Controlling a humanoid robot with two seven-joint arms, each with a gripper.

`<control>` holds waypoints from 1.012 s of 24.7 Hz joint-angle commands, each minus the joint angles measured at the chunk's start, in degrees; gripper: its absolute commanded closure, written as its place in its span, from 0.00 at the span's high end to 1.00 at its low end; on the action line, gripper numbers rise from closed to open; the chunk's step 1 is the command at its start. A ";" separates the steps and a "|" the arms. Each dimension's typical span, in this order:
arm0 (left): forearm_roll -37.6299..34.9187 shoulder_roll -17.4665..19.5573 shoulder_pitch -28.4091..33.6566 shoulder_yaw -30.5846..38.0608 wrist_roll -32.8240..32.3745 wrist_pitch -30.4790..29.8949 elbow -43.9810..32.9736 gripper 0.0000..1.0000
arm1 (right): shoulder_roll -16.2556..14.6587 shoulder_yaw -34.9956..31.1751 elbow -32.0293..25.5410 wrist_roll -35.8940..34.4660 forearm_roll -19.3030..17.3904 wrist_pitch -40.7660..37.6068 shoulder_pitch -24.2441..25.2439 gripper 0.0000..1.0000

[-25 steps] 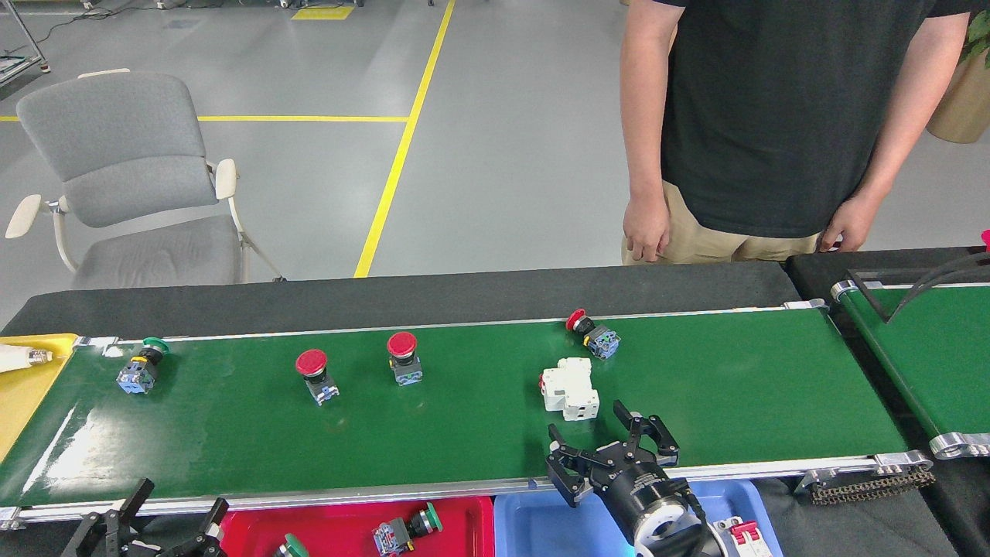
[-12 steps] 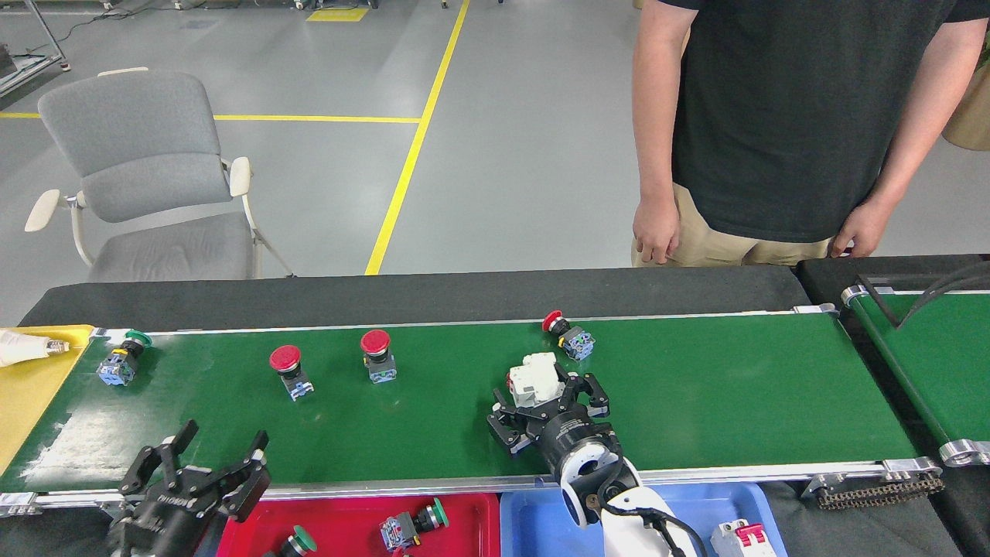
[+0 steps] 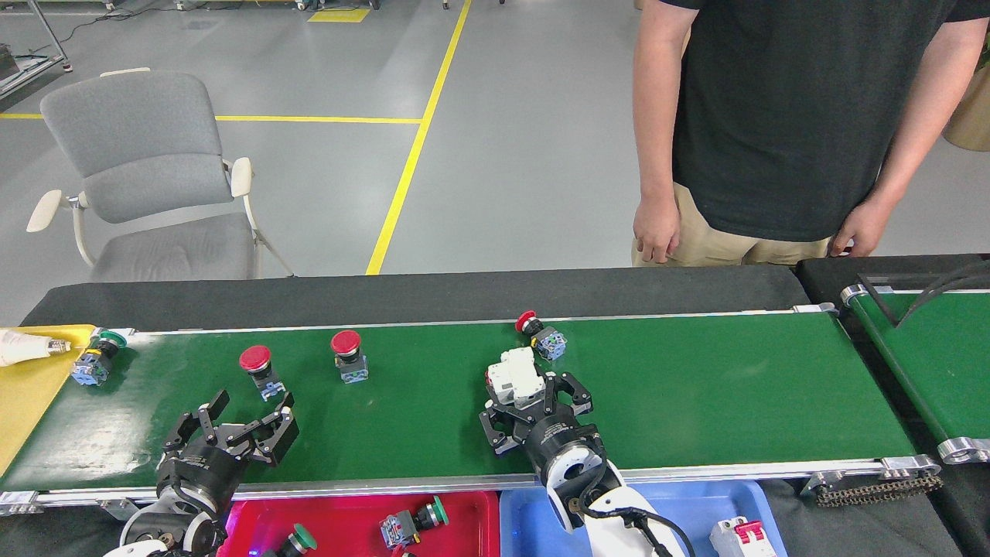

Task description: Pick switch part from conveyor to tray

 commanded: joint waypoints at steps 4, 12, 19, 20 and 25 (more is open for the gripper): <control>-0.11 1.39 -3.59 0.07 0.92 9.01 4.15 0.97 | -13.74 -3.32 -20.01 -2.47 -9.82 -14.01 12.33 0.09; 1.65 3.42 -3.94 1.56 10.50 11.56 9.33 0.19 | -17.96 -12.73 -25.56 -3.61 -11.67 -21.48 25.70 0.99; 2.97 4.03 5.02 1.65 14.46 -6.28 -1.48 0.04 | -6.62 -29.60 -25.29 -3.44 -11.59 -10.94 26.05 0.99; 3.06 4.73 7.57 2.00 14.37 -12.17 -5.43 0.05 | -6.62 -32.06 -25.03 -3.44 -11.59 -10.41 26.49 0.99; 4.90 6.23 25.68 2.00 14.19 -28.96 -25.38 0.85 | -6.45 -39.97 -24.24 -3.70 -11.67 -10.32 32.03 0.99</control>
